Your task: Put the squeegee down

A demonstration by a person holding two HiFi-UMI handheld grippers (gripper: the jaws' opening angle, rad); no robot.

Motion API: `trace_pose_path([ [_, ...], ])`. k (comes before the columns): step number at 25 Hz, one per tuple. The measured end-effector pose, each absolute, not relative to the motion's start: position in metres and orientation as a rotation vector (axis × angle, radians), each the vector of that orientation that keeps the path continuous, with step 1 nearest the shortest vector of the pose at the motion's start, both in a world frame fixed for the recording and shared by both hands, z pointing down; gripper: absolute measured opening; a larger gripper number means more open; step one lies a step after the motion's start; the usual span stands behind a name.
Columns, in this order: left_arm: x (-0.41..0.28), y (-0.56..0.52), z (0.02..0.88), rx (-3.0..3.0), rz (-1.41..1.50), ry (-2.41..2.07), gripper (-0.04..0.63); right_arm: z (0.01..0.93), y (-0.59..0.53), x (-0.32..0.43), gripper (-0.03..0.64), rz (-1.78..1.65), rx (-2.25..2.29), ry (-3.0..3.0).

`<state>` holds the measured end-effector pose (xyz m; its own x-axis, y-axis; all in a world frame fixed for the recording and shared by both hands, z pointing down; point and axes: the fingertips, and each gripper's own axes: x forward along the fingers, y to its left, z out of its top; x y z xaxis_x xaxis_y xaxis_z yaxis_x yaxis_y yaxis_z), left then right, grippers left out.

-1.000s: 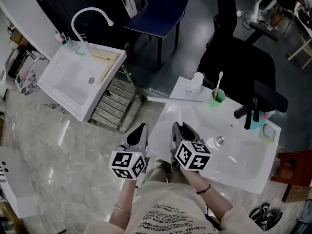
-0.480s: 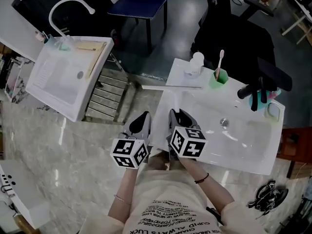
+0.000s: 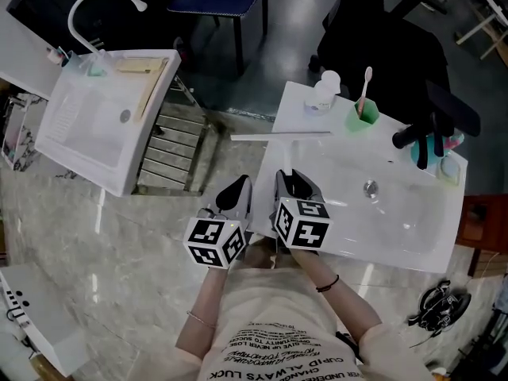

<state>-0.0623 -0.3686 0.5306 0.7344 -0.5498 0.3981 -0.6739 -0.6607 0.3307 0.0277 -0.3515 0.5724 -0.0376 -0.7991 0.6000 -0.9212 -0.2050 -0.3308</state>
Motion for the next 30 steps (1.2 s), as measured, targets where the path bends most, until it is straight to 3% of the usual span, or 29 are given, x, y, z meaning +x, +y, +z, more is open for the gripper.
trace_pose_path([
  [19,-0.059,-0.367,0.535,2.485,0.379,-0.871,0.023,0.583,-0.352,0.022,0.1,1.1,2.002,-1.802],
  [23,-0.058,-0.366,0.534,2.49,0.375,-0.869,0.023,0.582,-0.354,0.018,0.149,1.124,1.988,-1.847],
  [30,-0.054,-0.366,0.526,2.517,0.365,-0.858,0.023,0.564,-0.357,0.024,0.149,1.061,2.006,-1.926],
])
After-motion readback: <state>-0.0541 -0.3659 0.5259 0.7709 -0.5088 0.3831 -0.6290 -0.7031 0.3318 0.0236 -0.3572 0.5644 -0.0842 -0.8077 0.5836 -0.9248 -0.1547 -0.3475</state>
